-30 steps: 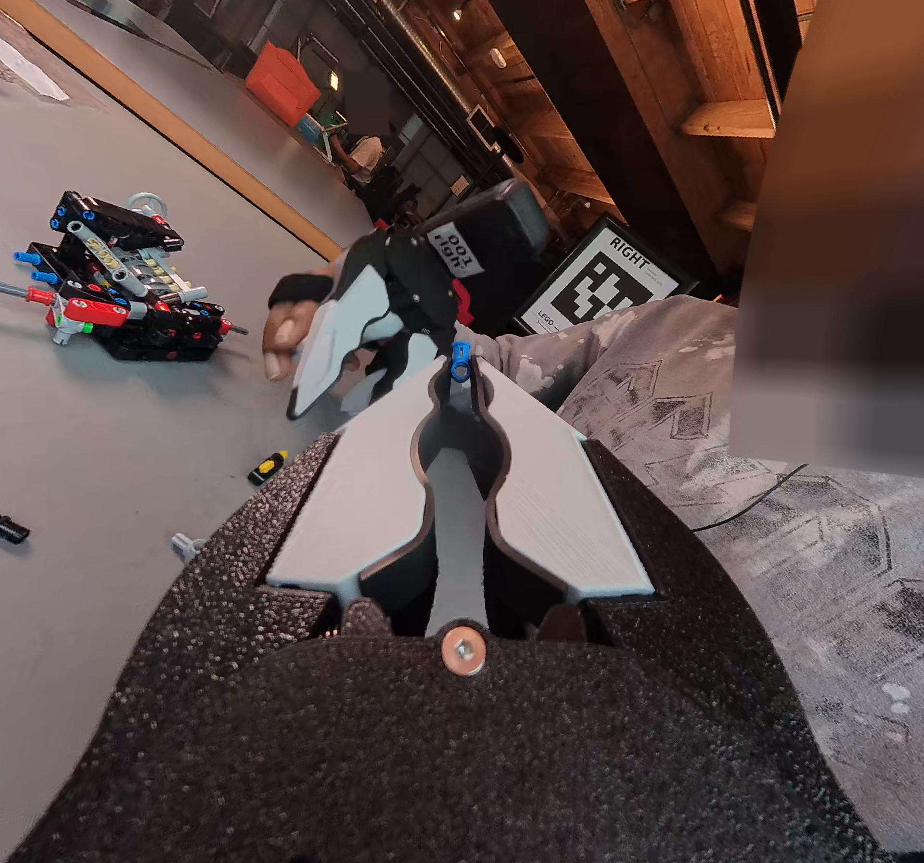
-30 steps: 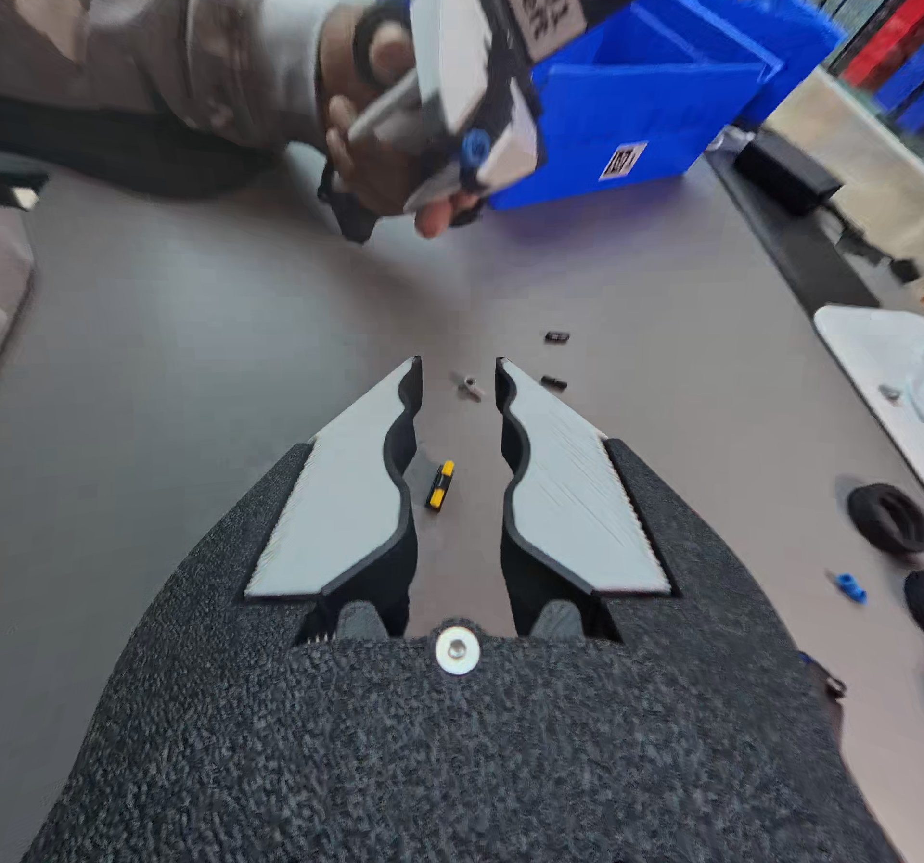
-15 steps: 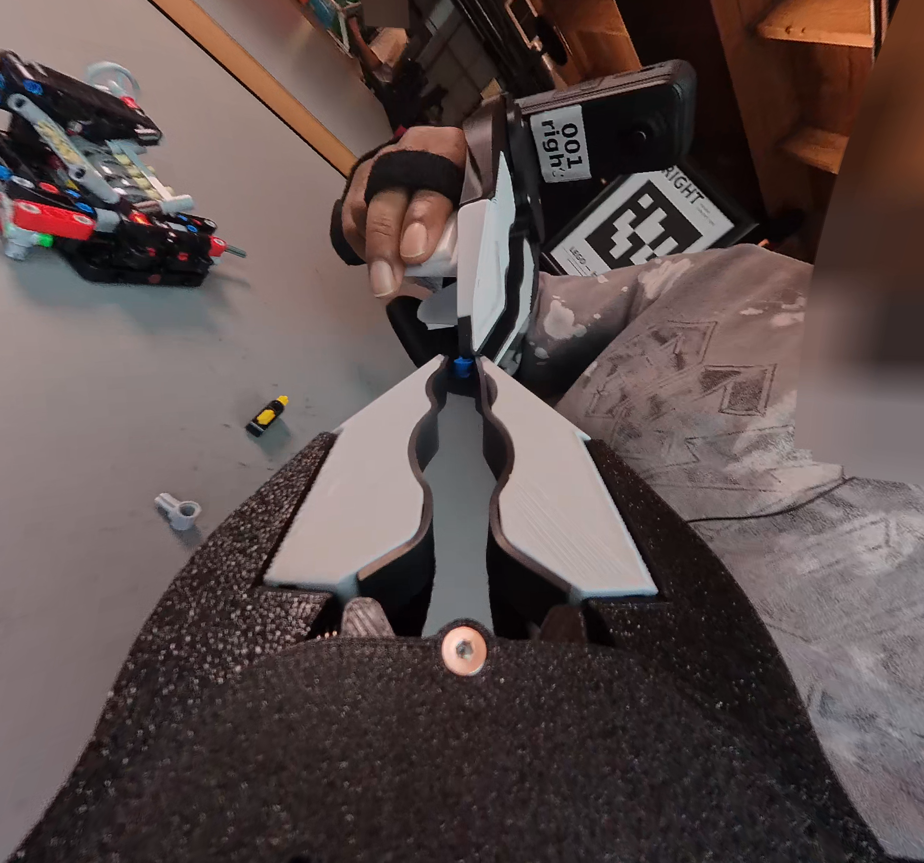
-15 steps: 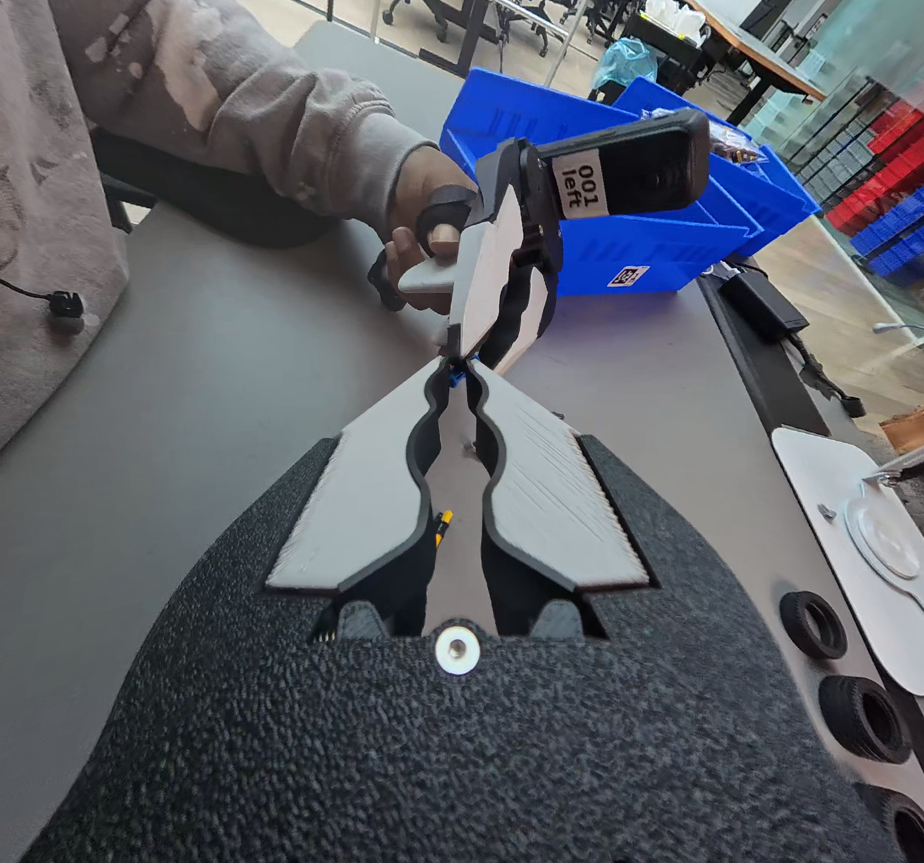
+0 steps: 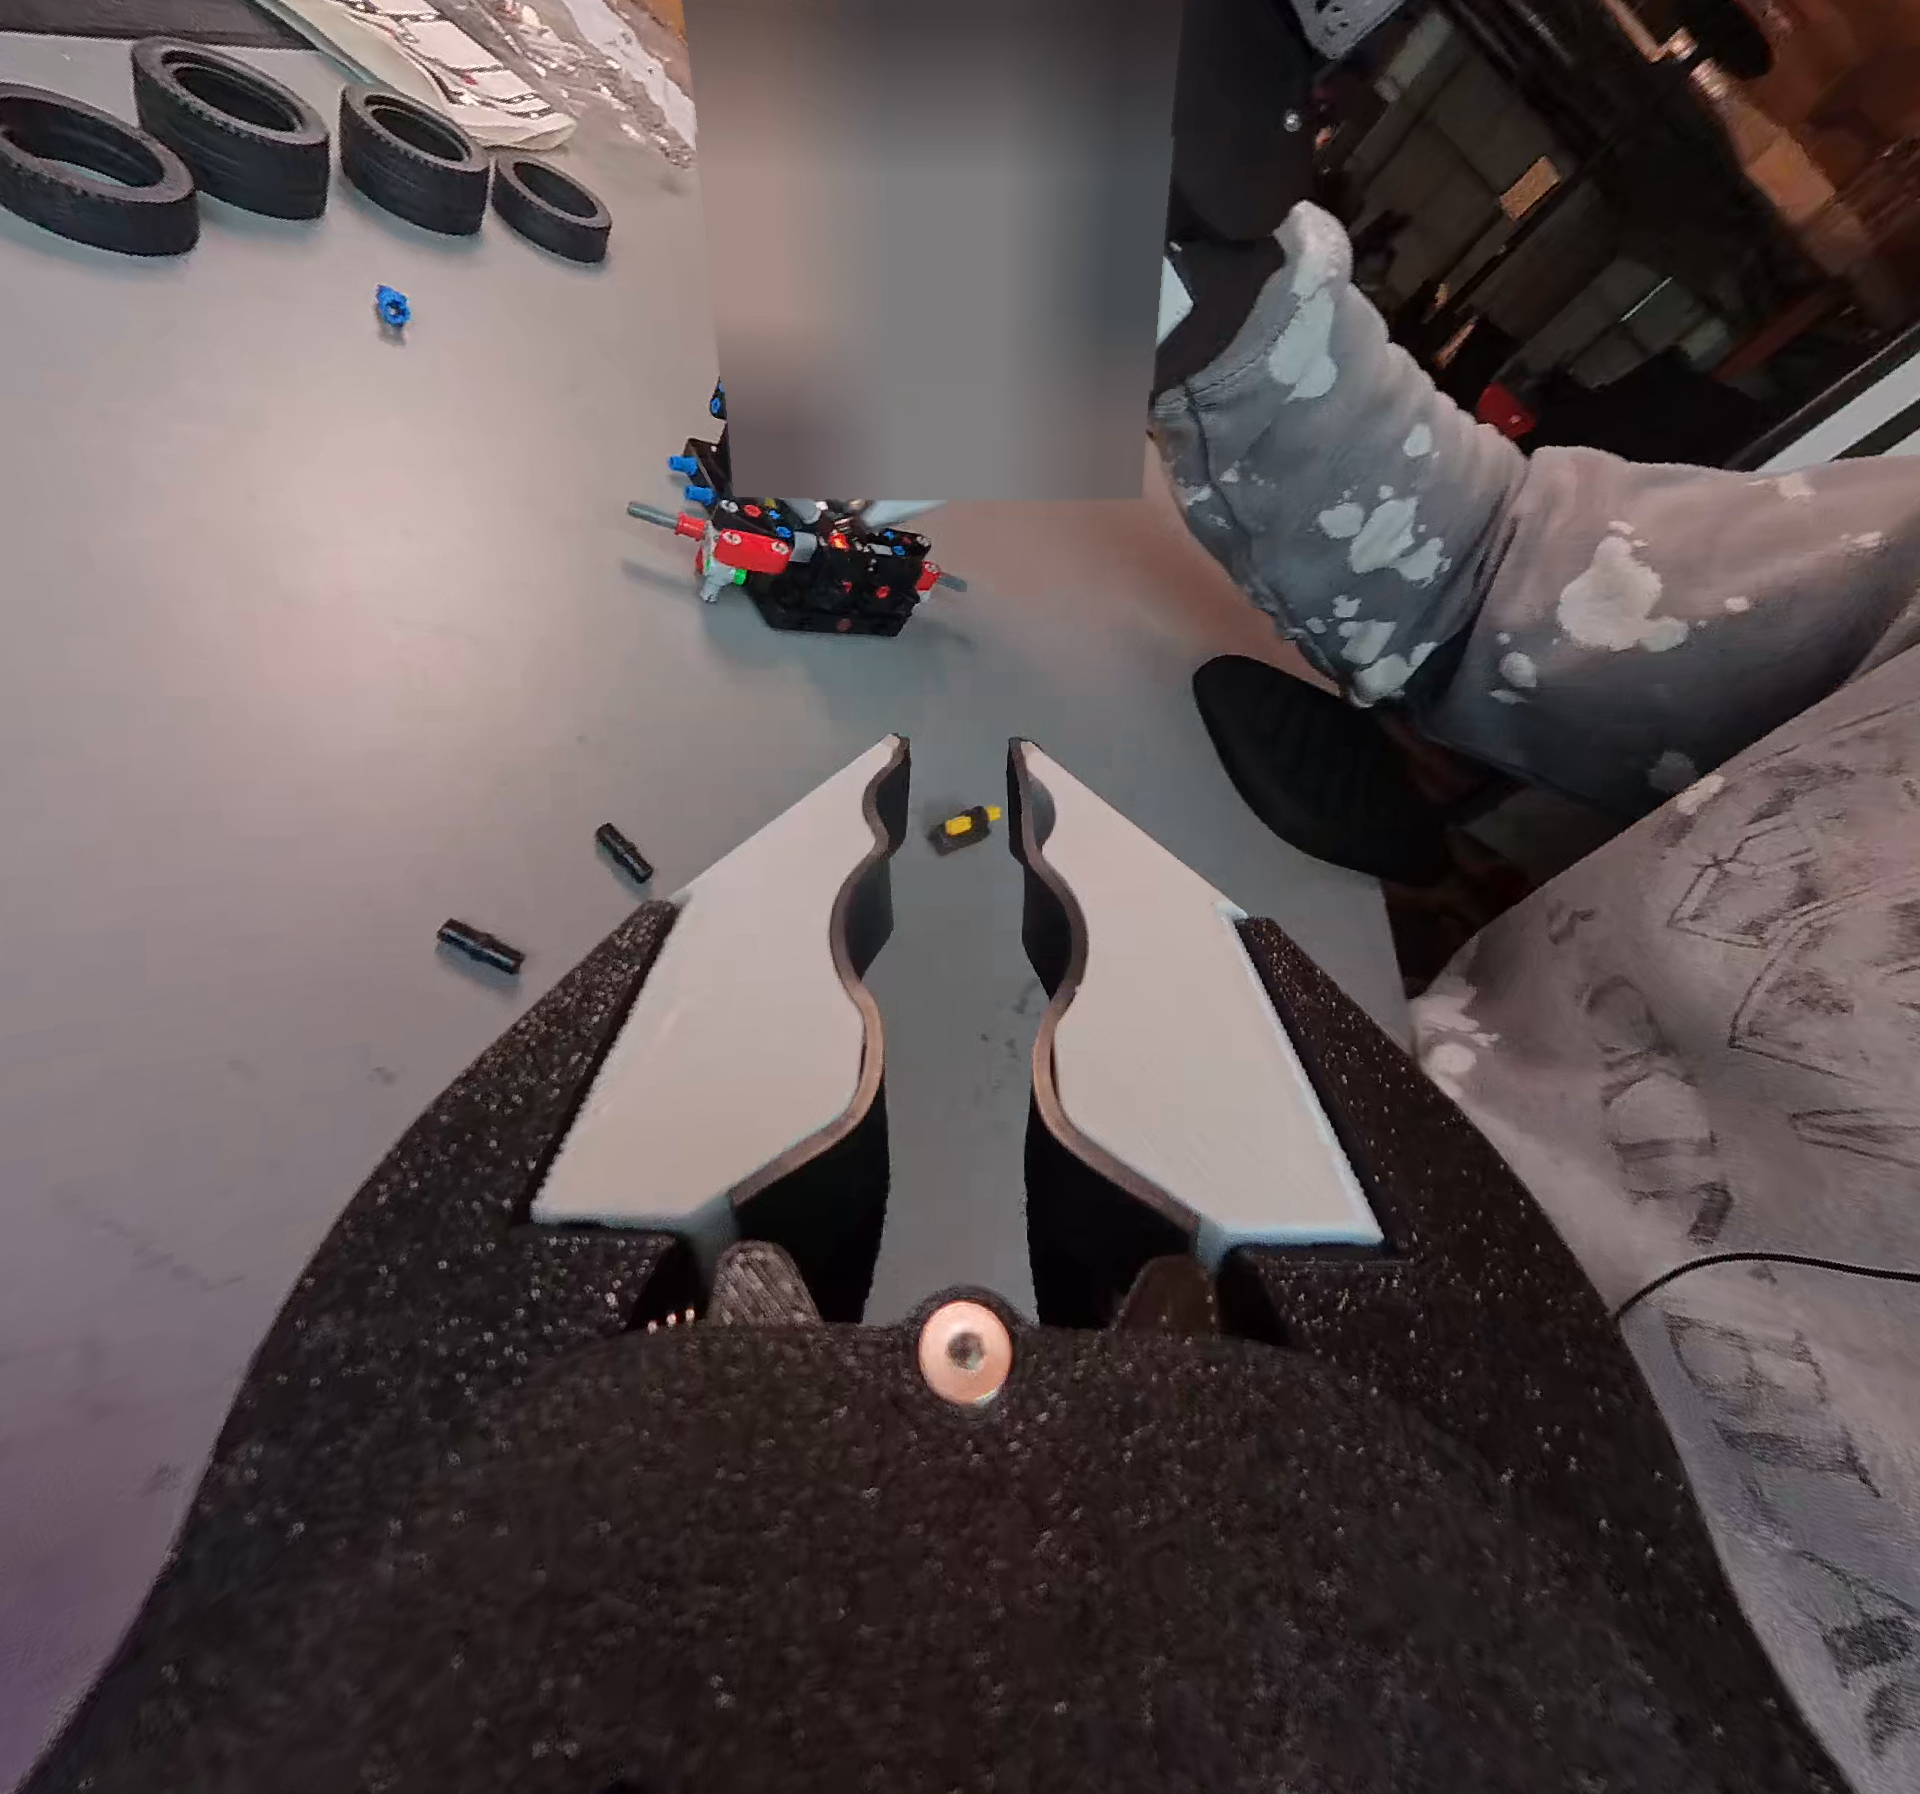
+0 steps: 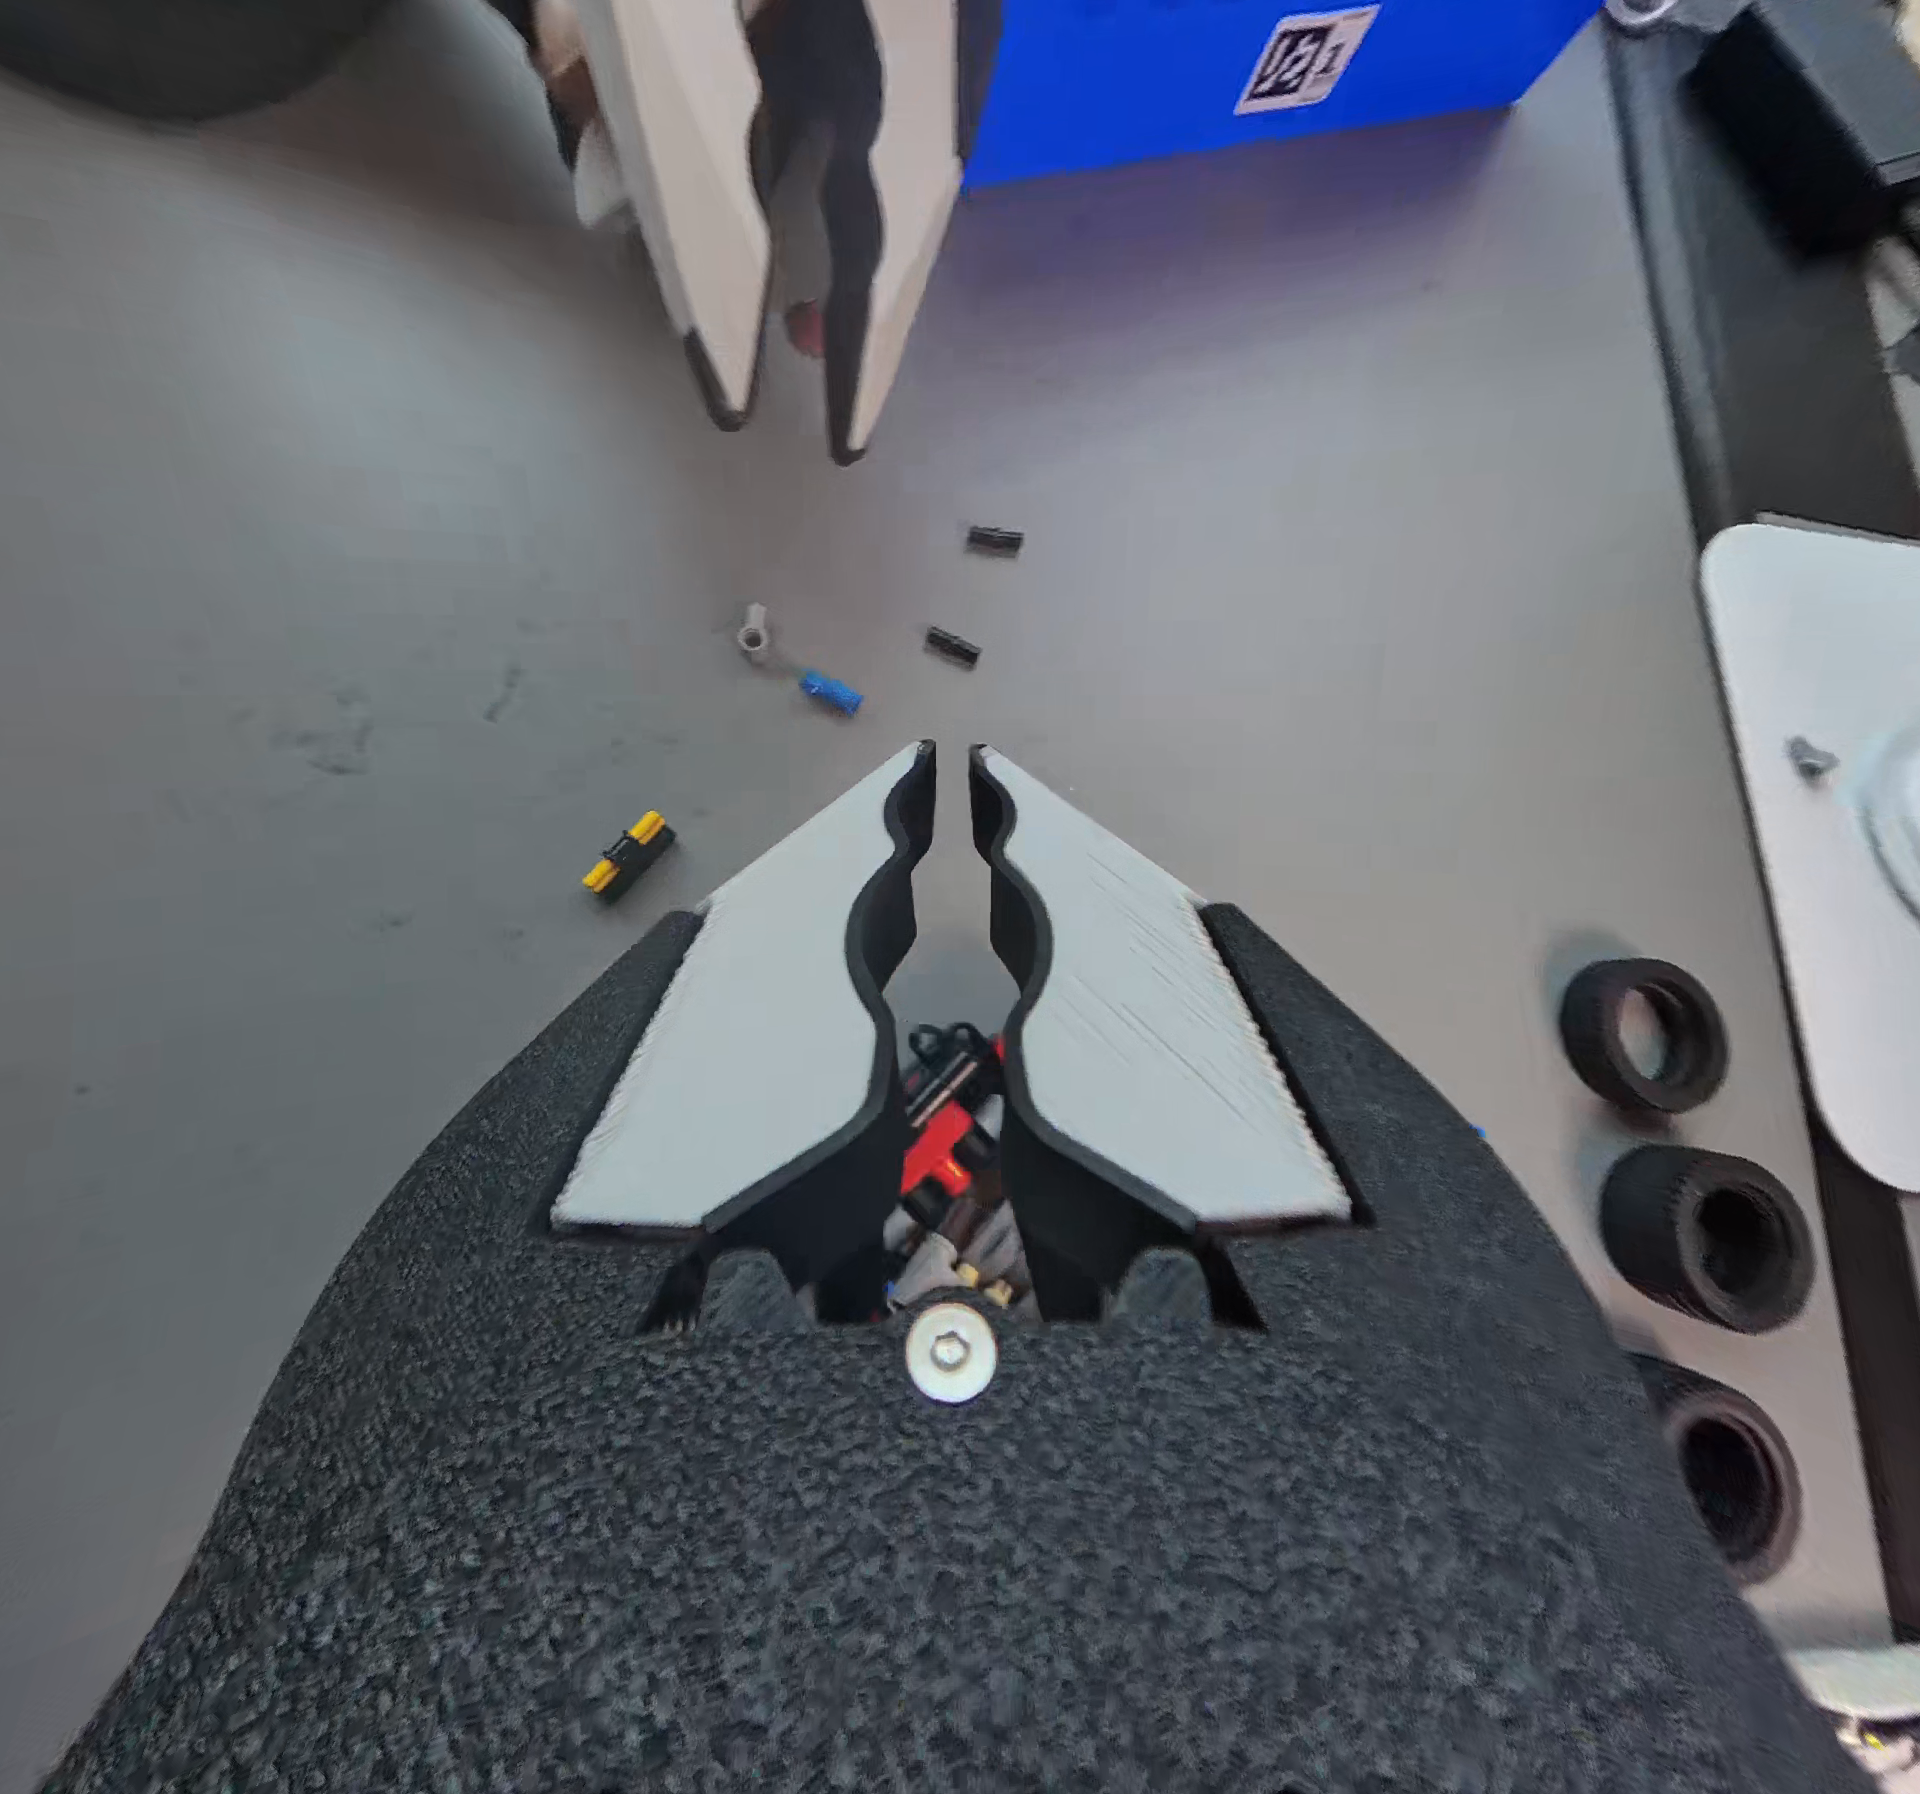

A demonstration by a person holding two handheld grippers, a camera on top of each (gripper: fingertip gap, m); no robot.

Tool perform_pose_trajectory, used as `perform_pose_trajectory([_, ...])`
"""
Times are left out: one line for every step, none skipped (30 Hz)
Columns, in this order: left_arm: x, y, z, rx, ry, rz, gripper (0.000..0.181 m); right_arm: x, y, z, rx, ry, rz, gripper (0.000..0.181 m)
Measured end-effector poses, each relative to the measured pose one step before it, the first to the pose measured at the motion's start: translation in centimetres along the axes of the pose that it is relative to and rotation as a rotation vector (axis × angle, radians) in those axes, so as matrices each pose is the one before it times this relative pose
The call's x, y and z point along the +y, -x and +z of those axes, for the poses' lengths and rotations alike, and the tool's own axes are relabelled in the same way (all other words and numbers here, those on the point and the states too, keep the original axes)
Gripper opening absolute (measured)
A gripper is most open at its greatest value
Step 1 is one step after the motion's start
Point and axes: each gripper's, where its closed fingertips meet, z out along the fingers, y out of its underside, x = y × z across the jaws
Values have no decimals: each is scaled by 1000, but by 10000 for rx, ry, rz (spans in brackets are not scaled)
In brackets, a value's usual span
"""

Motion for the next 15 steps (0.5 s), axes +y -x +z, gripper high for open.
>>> perform_pose_trajectory([86,568,-42,-432,87,154,19,310,895,849,-289,435,-108,11])
perform_pose_trajectory([87,507,-35,-401,84,156,19,262,734,804,-250,412,-117,12])
perform_pose_trajectory([118,431,-26,-361,105,167,18,262,569,763,-233,445,-144,14])
perform_pose_trajectory([151,394,-17,-350,119,181,18,179,285,722,-123,431,-192,16])
perform_pose_trajectory([215,344,17,-326,166,195,18,54,45,678,-20,377,-261,19])
perform_pose_trajectory([316,325,35,-301,230,209,18,-13,84,626,-114,324,-250,21])
perform_pose_trajectory([359,305,51,-292,250,234,18,-114,64,580,-174,241,-154,22])
perform_pose_trajectory([371,300,41,-286,248,254,18,-105,-62,553,-167,201,-85,23])
perform_pose_trajectory([342,250,34,-246,235,250,18,-47,-1,535,-212,179,-87,23])
perform_pose_trajectory([352,107,47,-142,235,229,18,-21,-64,515,-153,148,-78,23])
perform_pose_trajectory([363,-1,61,-56,238,203,18,87,20,475,-169,174,-67,21])
perform_pose_trajectory([332,-19,71,-34,201,181,18,-180,163,207,-235,-31,-57,16])
perform_pose_trajectory([287,-91,66,13,169,168,18,-187,-87,-24,-56,-74,52,9])
perform_pose_trajectory([296,-222,97,105,183,160,19,213,-57,-131,-44,116,-17,9])
perform_pose_trajectory([312,-272,119,135,180,158,20,108,-250,-409,76,-61,27,9])
